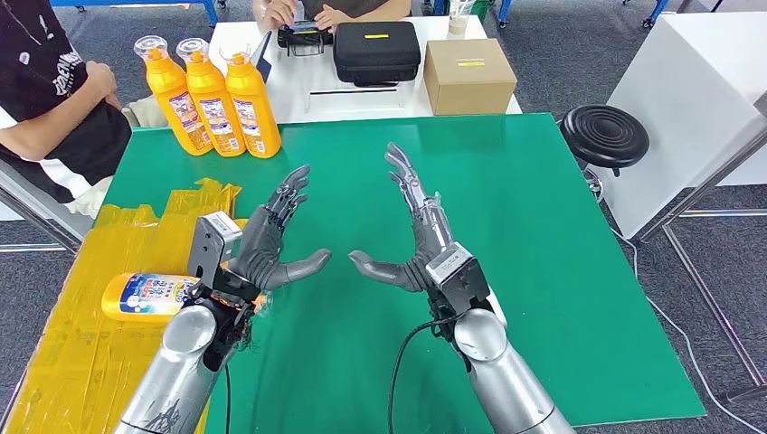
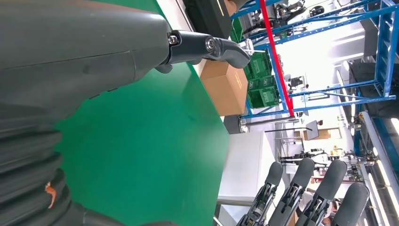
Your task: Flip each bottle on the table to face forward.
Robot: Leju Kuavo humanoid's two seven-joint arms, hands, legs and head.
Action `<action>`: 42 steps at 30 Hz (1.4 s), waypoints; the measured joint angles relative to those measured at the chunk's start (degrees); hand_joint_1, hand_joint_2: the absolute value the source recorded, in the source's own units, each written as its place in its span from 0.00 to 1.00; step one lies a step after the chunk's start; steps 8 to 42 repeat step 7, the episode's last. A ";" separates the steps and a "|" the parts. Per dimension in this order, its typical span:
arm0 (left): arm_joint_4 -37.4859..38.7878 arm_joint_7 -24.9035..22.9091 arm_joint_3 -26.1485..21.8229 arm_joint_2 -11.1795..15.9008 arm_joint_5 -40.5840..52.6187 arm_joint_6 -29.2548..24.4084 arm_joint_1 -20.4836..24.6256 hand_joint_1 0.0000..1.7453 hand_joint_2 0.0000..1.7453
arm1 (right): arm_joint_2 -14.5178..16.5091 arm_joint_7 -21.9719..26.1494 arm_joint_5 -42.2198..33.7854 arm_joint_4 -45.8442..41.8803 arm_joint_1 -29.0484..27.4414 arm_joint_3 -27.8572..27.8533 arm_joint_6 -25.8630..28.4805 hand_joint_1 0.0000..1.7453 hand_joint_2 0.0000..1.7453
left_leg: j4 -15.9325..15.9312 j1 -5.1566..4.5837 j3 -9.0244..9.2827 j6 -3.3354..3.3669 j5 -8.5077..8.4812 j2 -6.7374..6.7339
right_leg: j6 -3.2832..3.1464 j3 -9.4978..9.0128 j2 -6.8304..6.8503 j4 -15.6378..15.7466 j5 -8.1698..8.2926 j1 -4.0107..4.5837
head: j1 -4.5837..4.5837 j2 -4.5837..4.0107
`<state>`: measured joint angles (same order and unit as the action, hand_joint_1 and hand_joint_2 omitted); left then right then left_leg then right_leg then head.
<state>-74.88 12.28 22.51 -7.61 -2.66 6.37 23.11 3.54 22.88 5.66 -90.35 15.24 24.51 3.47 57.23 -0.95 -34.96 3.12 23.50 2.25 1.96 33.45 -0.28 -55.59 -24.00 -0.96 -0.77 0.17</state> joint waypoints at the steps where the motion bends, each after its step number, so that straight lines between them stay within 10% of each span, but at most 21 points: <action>1: 0.00 0.01 0.00 -0.02 -0.09 -0.08 -0.02 0.00 1.00 | -0.01 0.00 0.00 0.01 -0.01 0.00 0.05 0.00 1.00 | 0.00 0.00 0.00 0.00 0.00 0.00 | 0.00 0.00 0.00 0.00 0.00 0.00 | 0.00 0.00; 42: 0.00 -0.07 0.00 -0.34 -0.78 -0.49 0.12 0.00 1.00 | -0.21 -0.07 0.00 0.05 -0.01 -0.01 1.06 0.00 1.00 | 0.00 0.00 0.00 0.00 0.00 0.00 | 0.00 0.00 0.00 0.00 0.00 0.00 | 0.01 0.00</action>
